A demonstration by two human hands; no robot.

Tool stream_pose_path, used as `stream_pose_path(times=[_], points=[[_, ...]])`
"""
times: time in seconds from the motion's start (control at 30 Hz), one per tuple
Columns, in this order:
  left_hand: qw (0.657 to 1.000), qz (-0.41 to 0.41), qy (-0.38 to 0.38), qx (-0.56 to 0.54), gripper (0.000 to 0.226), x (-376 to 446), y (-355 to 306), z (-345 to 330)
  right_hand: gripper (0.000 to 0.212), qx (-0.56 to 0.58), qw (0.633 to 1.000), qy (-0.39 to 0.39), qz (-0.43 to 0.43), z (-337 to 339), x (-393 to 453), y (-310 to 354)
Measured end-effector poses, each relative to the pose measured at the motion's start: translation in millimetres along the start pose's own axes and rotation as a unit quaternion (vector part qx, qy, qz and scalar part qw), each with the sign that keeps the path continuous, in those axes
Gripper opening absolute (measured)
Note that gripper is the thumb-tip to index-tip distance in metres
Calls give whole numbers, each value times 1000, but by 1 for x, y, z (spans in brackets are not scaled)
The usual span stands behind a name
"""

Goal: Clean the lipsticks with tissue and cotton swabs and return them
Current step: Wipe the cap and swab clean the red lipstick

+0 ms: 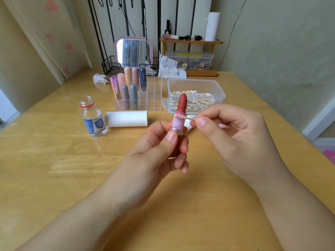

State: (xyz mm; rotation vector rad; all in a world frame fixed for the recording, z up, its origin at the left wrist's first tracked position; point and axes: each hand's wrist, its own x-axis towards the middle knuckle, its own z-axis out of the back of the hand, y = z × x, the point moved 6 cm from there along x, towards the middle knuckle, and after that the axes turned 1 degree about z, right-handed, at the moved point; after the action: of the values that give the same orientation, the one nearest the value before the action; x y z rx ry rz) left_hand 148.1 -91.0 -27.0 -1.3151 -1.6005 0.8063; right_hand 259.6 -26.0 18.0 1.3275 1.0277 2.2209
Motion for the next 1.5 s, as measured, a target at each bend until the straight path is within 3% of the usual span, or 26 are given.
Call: stream_pose_path(times=[0.47,0.97,1.27,1.5], points=[[1000,3,-9,-3,24,0,0,0,16,-7,1000,-26,-10,9,2,1],[1000,11,2,-13,21,0,2,-2,13,19,1000,6,-3,0,1,2],[998,22,13,-58,31,3,1,-1,15,-3,1000,-20,-11,9,3,-1],[998,39,11,-55,17,2,2,-3,14,0,1000,-2,1,3,2,2]])
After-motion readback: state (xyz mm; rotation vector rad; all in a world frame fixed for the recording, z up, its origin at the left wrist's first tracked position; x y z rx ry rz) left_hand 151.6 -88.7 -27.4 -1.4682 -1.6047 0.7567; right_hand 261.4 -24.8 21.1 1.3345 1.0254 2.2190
